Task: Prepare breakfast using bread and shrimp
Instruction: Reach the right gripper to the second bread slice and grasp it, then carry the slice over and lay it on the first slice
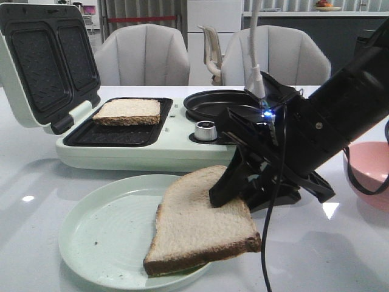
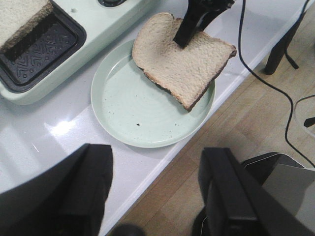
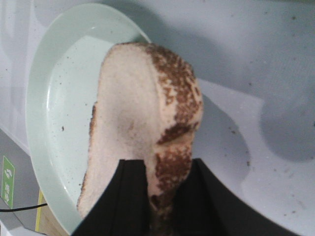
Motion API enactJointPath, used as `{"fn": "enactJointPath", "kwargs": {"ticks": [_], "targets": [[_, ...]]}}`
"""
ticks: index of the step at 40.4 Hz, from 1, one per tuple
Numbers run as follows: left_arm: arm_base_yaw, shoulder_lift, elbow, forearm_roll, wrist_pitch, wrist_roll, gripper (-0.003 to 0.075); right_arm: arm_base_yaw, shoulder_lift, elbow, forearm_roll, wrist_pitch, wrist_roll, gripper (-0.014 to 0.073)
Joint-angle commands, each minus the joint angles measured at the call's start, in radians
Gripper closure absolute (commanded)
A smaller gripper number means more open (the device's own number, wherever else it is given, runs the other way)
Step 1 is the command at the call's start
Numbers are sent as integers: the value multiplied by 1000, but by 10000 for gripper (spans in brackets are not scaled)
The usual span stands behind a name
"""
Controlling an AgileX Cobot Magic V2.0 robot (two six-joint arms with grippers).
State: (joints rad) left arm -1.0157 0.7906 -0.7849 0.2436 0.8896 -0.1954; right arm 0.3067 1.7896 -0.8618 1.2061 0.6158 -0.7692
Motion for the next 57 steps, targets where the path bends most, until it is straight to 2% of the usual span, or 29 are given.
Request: {"fn": "enactJointPath", "kwargs": {"ticks": [1, 6, 13, 18, 25, 34, 39, 53, 57], "targets": [[-6, -8, -25, 23, -66, 1, 276, 3, -47, -25, 13, 37, -16, 481], [-6, -8, -25, 23, -65, 1, 276, 3, -76, -25, 13, 43, -17, 561], [-6, -8, -25, 23, -61, 1, 276, 3, -180, -25, 17, 58, -17, 558], [-6, -8, -25, 23, -61, 1, 276, 4, -268, -34, 71, 68, -19, 558], [-6, -8, -25, 23, -61, 1, 276, 18, -280, -115, 192, 69, -131, 558], [-6, -8, -25, 23, -61, 1, 276, 58, -157, -260, 435, 66, -335, 558], [-6, -8, -25, 23, -61, 1, 276, 72, -53, -351, 552, 69, -375, 558], [-6, -8, -25, 23, -61, 1, 276, 88, 219, -612, 571, 74, -401, 554], [-6, -8, -25, 23, -61, 1, 276, 97, 281, -675, 570, 59, -401, 489]]}}
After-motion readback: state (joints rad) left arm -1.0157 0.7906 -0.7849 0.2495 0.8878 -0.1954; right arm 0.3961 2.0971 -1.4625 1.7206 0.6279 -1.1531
